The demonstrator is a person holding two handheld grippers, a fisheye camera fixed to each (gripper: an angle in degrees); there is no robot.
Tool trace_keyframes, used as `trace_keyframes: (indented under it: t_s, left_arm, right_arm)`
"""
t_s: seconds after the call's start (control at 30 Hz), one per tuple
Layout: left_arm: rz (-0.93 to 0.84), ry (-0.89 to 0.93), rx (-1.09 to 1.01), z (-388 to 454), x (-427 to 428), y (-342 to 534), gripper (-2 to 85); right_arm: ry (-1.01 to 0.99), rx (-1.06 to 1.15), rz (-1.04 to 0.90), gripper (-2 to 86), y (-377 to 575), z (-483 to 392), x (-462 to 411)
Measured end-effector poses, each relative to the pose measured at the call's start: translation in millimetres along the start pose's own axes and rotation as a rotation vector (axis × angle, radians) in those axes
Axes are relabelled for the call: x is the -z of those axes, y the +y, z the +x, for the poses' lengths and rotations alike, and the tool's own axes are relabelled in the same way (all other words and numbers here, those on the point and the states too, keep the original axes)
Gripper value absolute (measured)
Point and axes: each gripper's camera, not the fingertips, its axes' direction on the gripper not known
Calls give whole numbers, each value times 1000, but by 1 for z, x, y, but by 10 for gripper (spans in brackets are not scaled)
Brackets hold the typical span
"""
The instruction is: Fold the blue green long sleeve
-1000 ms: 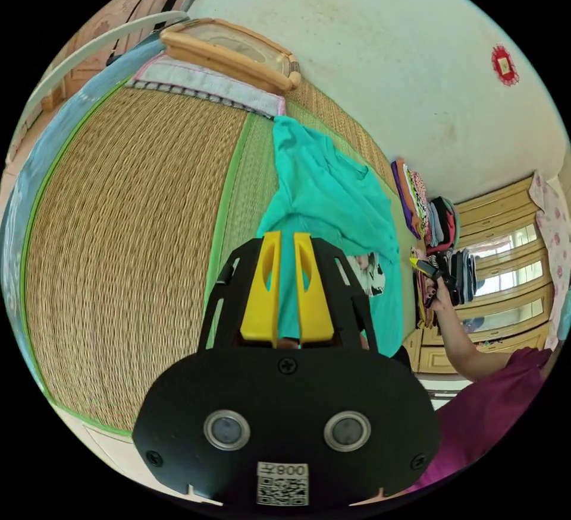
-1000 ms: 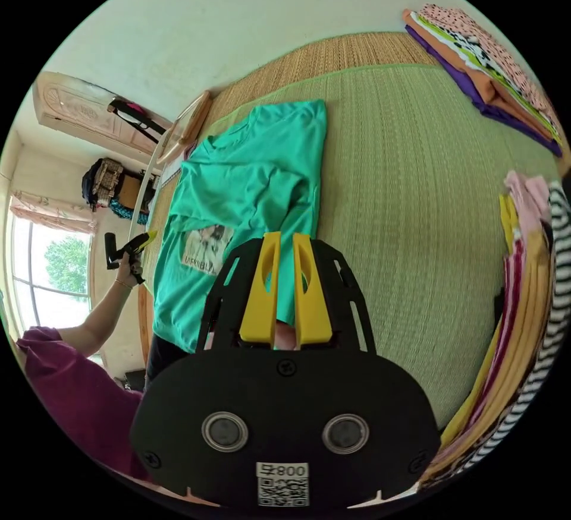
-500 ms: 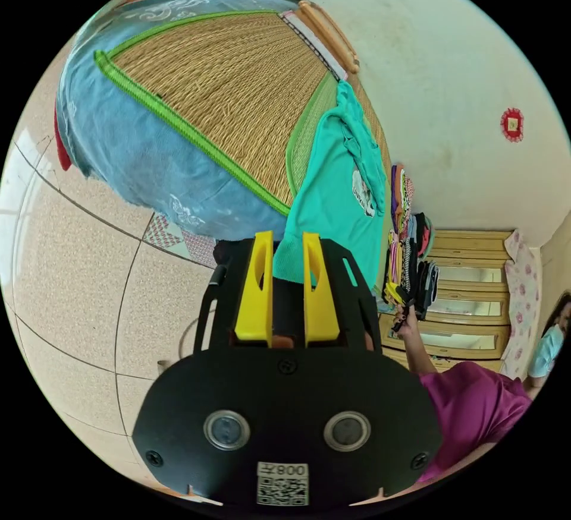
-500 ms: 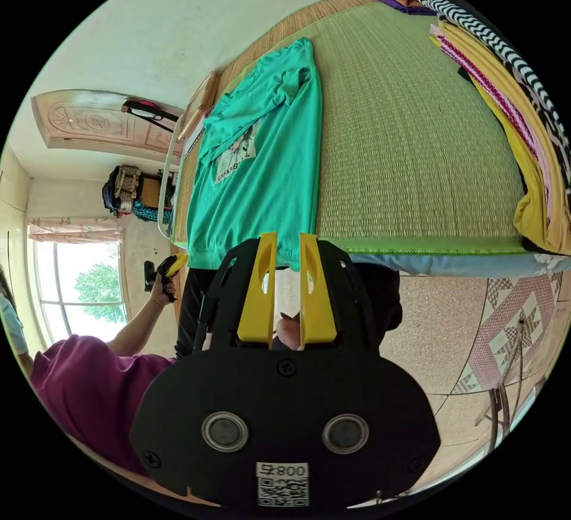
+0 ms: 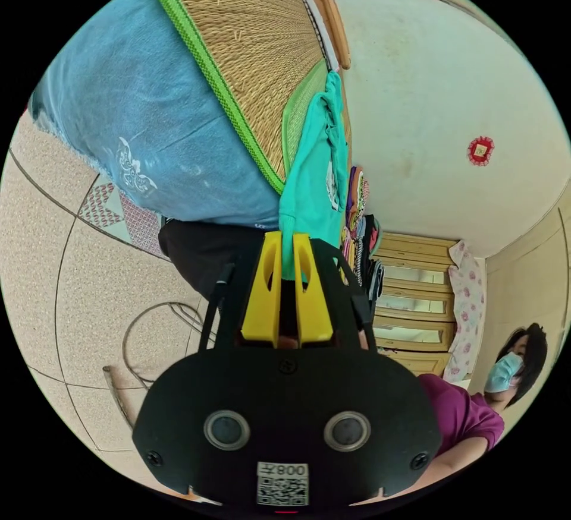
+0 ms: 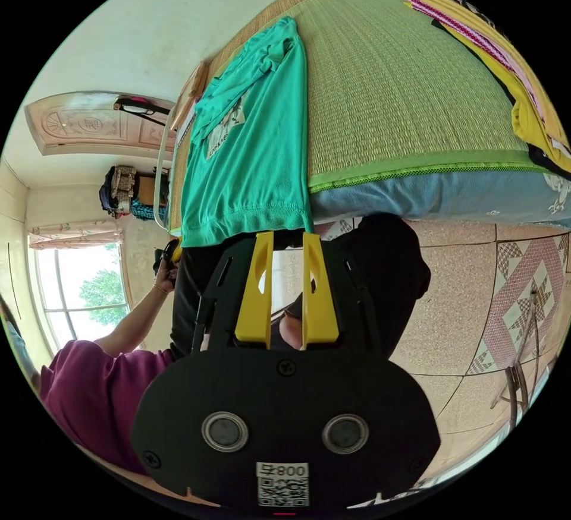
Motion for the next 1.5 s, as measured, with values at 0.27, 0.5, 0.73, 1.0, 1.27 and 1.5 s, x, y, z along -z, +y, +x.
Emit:
trace_keyframes:
  t_s: [0.27, 0.5, 0.73, 1.0, 1.27, 1.5]
  left_arm:
    - [35, 102, -58, 27, 36, 38, 24]
    - [32, 74, -64, 45, 53, 72, 22]
    - [28, 42, -55, 59, 60, 99, 21]
    - [38, 51, -36, 71, 61, 126, 21]
    - [30, 64, -57, 89, 63, 152, 21]
    - [-5, 88, -97, 109, 62, 182, 20]
  right_arm:
    - [62, 29, -90, 98, -19, -4, -32]
    - [105, 71, -119, 98, -39, -11, -44]
    - [129, 81, -164, 88, -54, -9, -59]
    - [68, 109, -181, 41, -50, -4, -59]
    - [-76, 191, -175, 18, -37, 2, -22]
    - [-205, 236, -131, 10, -27, 7, 32]
